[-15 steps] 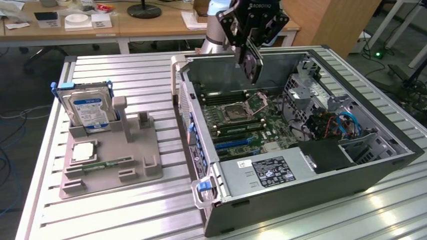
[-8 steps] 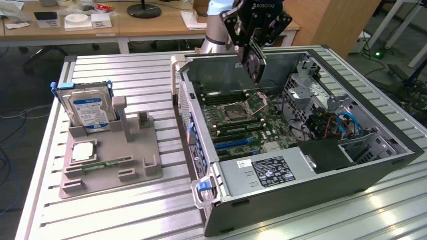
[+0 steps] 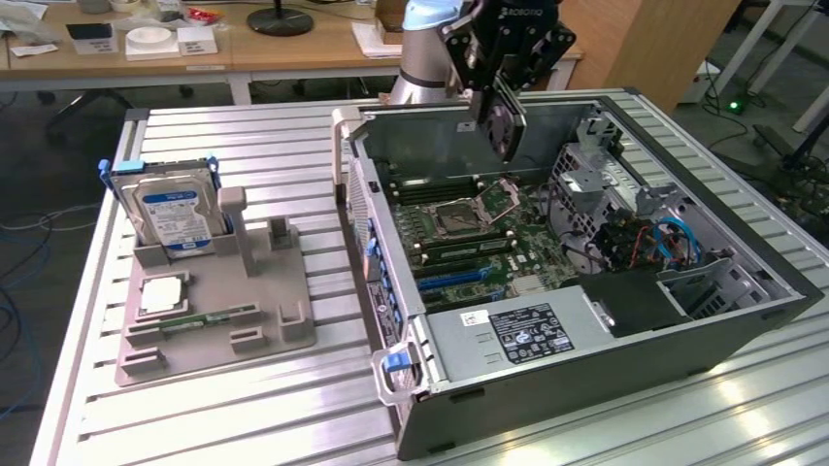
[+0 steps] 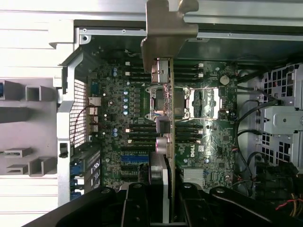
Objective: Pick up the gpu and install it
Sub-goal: 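Pick up the gpu and move the gpu toward the slot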
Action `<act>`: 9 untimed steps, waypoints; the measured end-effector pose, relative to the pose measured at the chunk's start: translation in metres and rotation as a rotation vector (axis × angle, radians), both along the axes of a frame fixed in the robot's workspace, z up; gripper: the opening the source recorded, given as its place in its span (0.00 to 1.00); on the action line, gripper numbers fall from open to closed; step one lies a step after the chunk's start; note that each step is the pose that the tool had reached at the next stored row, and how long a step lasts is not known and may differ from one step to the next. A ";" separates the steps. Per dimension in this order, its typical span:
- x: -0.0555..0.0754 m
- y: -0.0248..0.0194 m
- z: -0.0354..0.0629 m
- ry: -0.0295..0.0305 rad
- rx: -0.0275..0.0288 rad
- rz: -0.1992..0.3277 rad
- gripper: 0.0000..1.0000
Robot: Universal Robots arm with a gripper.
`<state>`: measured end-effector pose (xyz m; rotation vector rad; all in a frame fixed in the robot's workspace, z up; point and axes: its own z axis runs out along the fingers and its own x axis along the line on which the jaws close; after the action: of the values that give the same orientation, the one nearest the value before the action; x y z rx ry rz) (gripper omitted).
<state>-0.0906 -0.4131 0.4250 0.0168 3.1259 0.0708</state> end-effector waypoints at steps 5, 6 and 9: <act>0.006 0.0000 -0.0001 0.0000 -0.0001 0.000 0.28; 0.007 0.0000 -0.0001 0.0001 0.0000 0.000 0.28; 0.010 0.0000 -0.0001 0.0001 -0.0001 0.000 0.28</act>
<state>-0.0809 -0.4131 0.4249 0.0168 3.1260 0.0706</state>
